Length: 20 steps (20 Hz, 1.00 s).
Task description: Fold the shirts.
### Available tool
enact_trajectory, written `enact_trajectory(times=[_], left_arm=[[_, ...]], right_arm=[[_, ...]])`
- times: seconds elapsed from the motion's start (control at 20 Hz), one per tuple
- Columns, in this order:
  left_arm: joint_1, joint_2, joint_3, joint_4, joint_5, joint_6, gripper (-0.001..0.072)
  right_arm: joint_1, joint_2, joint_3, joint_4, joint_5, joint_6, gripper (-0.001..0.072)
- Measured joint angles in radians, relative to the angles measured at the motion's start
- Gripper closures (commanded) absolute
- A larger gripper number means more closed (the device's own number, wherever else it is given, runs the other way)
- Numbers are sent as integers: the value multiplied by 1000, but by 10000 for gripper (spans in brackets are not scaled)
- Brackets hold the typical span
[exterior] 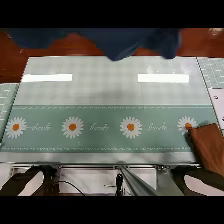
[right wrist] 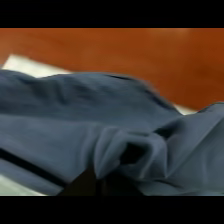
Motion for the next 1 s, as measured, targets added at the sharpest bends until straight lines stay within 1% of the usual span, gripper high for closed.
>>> enact_trajectory(times=[0.1, 0.25, 0.35, 0.5, 0.6, 0.75, 0.85, 0.95, 1.0], left_arm=[[19, 47, 120, 8, -10, -12, 682], [32, 126, 219, 18, -60, -26, 682], [36, 176, 248, 21, -140, -29, 682], [39, 238, 228, 26, -324, -57, 681], [39, 272, 150, 40, -436, -79, 681], [39, 313, -69, 71, -540, -97, 681], [32, 325, -259, 85, -555, -101, 681], [14, 324, -460, 93, -529, -87, 681], [2, 317, -555, 92, -489, -76, 681]], right_arm=[[0, 140, 18, -42, 11, 1, 686], [0, 325, 30, -79, 37, -1, 686], [0, 411, 32, -95, 80, -1, 686], [0, 484, 21, -100, 209, 18, 686], [0, 505, -40, -100, 294, 38, 686], [0, 518, -234, -77, 357, 52, 686], [0, 521, -416, -69, 317, 56, 686], [0, 504, -599, -65, 212, 56, 686], [0, 483, -681, -63, 148, 60, 686]])
